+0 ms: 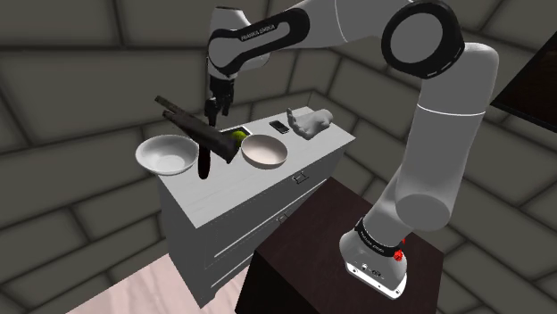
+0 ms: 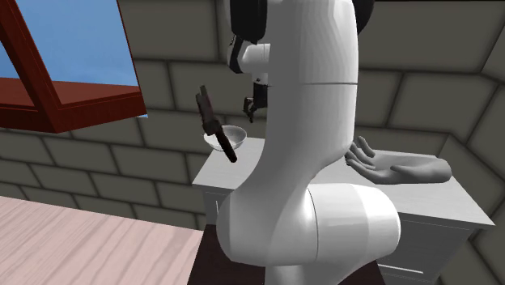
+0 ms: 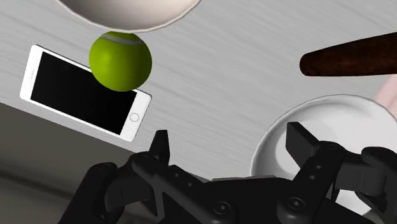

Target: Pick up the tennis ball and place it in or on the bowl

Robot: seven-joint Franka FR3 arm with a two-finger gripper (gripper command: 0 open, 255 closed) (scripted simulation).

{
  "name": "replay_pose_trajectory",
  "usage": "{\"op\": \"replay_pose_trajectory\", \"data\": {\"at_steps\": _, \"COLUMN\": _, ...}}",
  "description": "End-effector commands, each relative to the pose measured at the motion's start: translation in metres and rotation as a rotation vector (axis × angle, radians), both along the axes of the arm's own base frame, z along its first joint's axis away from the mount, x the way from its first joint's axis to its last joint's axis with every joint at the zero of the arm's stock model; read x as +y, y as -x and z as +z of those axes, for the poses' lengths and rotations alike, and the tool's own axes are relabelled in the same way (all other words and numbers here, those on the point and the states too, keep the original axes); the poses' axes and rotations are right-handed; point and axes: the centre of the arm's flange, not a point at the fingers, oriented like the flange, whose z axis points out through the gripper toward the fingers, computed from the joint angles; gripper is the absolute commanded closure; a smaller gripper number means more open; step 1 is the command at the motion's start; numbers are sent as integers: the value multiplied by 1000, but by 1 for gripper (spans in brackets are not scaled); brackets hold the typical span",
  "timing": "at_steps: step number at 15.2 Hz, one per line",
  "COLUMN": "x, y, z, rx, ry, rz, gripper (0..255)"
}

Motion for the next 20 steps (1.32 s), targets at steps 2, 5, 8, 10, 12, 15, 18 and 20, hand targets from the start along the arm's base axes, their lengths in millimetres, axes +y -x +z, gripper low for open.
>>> {"op": "replay_pose_trajectory", "data": {"at_steps": 2, "x": -24, "y": -8, "z": -26, "rx": 47, "ry": 21, "rz": 40, "gripper": 0}}
{"op": "replay_pose_trajectory", "data": {"at_steps": 5, "x": -52, "y": -17, "z": -50, "rx": 94, "ry": 42, "rz": 78, "gripper": 0}}
{"op": "replay_pose_trajectory", "data": {"at_steps": 8, "x": -80, "y": -25, "z": -75, "rx": 141, "ry": 63, "rz": 116, "gripper": 0}}
{"op": "replay_pose_trajectory", "data": {"at_steps": 10, "x": -99, "y": -31, "z": -91, "rx": 172, "ry": 77, "rz": 141, "gripper": 0}}
{"op": "replay_pose_trajectory", "data": {"at_steps": 12, "x": -100, "y": -29, "z": -101, "rx": 172, "ry": 77, "rz": 141, "gripper": 0}}
{"op": "replay_pose_trajectory", "data": {"at_steps": 15, "x": -101, "y": -26, "z": -117, "rx": 172, "ry": 77, "rz": 141, "gripper": 0}}
{"op": "replay_pose_trajectory", "data": {"at_steps": 18, "x": -102, "y": -24, "z": -130, "rx": 172, "ry": 77, "rz": 141, "gripper": 0}}
{"op": "replay_pose_trajectory", "data": {"at_steps": 20, "x": -102, "y": -24, "z": -130, "rx": 172, "ry": 77, "rz": 141, "gripper": 0}}
